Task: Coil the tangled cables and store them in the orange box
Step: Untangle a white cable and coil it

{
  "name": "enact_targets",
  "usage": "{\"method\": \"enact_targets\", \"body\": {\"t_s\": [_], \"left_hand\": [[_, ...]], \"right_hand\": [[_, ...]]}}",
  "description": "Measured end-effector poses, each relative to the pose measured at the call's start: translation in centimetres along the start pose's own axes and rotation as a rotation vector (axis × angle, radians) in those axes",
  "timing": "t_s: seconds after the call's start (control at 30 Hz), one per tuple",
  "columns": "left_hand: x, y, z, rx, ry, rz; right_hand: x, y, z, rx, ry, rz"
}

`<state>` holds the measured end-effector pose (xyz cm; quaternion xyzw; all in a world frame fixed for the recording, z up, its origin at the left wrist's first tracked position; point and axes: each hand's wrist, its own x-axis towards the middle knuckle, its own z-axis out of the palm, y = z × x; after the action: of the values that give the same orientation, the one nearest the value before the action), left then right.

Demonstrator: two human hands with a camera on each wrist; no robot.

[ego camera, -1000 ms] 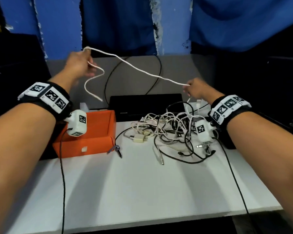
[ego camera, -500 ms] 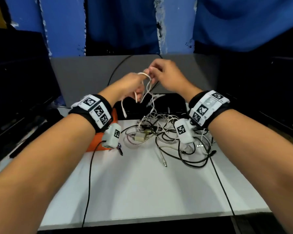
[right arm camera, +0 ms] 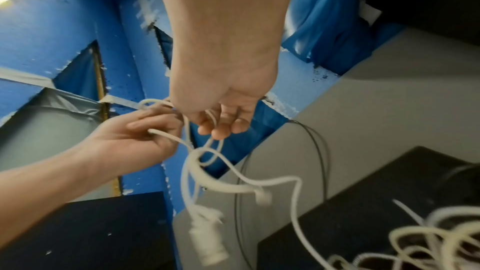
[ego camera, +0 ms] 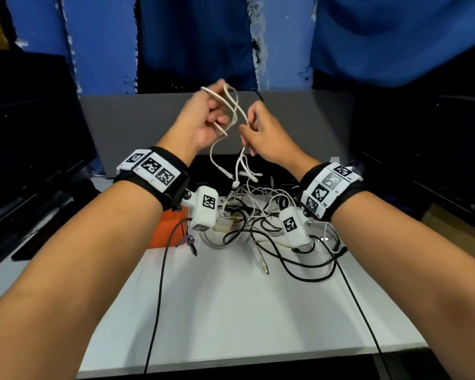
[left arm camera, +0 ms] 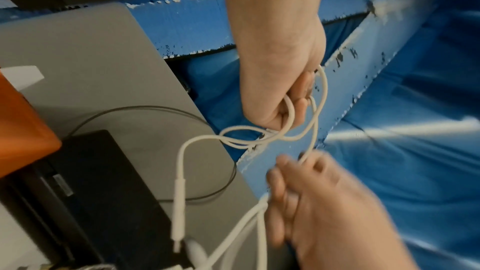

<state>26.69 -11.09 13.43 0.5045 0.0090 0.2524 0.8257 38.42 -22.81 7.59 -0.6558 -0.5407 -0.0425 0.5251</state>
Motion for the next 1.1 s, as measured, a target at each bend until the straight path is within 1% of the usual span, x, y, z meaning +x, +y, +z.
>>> {"method": "enact_targets", "body": {"t_s": [0.07, 0.13, 0.23, 0.3, 0.33, 0.4, 0.47, 0.5, 0.53, 0.6, 0.63, 0.67, 0.7, 0.73, 0.77, 0.83, 0.9, 0.93, 0.97, 1.0, 1.1], "left_hand": [[0.0, 1.7, -0.8, -0.064, 0.019, 0.069], [-0.2, 3.1, -2.1, -0.082, 0.032, 0.099], [-0.4, 4.5, -4.1, -0.103, 0.022, 0.115], [-0.4, 5.3, -5.1, -0.114, -0.008, 0.114], [-0.4, 5.6, -5.5, -0.055, -0.01, 0.094], [-0.1, 5.1, -6.0, 0.212, 0.031, 0.025], [0.0, 3.5, -5.7, 0.5, 0.077, -0.045], [-0.2, 2.5, -5.0, 0.6, 0.071, -0.071], [-0.5, 1.5, -4.1, 0.678, 0.038, -0.092], [-1.4, 0.0, -2.1, 0.841, -0.071, -0.131], [-1.7, -0.4, -1.2, 0.938, -0.107, -0.136], [-2.0, -0.7, -0.4, 1.035, -0.117, -0.123], [-2.1, -0.8, 0.2, 1.123, -0.096, -0.095], [-2.3, -0.7, 0.8, 1.205, -0.051, -0.057], [-2.5, -0.6, 1.2, 1.277, 0.007, -0.012], [-3.1, -0.2, 1.5, 1.361, 0.086, 0.081], [-4.2, 0.0, 1.1, 1.406, 0.115, 0.142], [-4.8, 0.0, 0.7, 1.436, 0.128, 0.16], [-5.5, -0.3, 0.3, 1.47, 0.139, 0.169], [-6.2, -0.7, -0.1, 1.503, 0.147, 0.166], [-8.4, -1.9, -0.9, 1.523, 0.118, 0.114]], "right_hand": [[-0.5, 2.0, -0.5, -0.08, -0.012, 0.07], [-1.3, 4.3, -1.4, -0.194, -0.043, 0.143], [-2.7, 7.8, -2.7, -0.464, -0.151, 0.215], [-3.7, 10.0, -3.4, -0.578, -0.24, 0.325], [-4.2, 10.8, -3.8, -0.598, -0.274, 0.392], [-4.5, 11.1, -4.4, -0.586, -0.286, 0.498], [-4.0, 9.5, -4.5, -0.516, -0.265, 0.51], [-3.3, 8.1, -4.3, -0.439, -0.24, 0.494], [-2.8, 6.1, -3.9, -0.333, -0.22, 0.469], [-1.7, 1.9, -3.0, -0.149, -0.179, 0.347], [-1.2, 0.1, -2.5, -0.127, -0.158, 0.246], [-1.0, -1.6, -2.1, -0.143, -0.155, 0.163], [-0.8, -2.8, -1.7, -0.154, -0.168, 0.101], [-0.9, -4.1, -1.4, -0.147, -0.198, 0.083], [-1.1, -4.9, -1.2, -0.087, -0.237, 0.104], [-2.5, -6.3, -1.3, 0.183, -0.315, 0.23], [-4.5, -7.2, -1.9, 0.509, -0.381, 0.36], [-5.7, -7.5, -1.9, 0.613, -0.401, 0.385], [-6.9, -7.7, -1.5, 0.655, -0.413, 0.384], [-8.2, -7.9, -0.9, 0.627, -0.41, 0.367], [-10.9, -8.3, 1.1, 0.456, -0.304, 0.318]]}}
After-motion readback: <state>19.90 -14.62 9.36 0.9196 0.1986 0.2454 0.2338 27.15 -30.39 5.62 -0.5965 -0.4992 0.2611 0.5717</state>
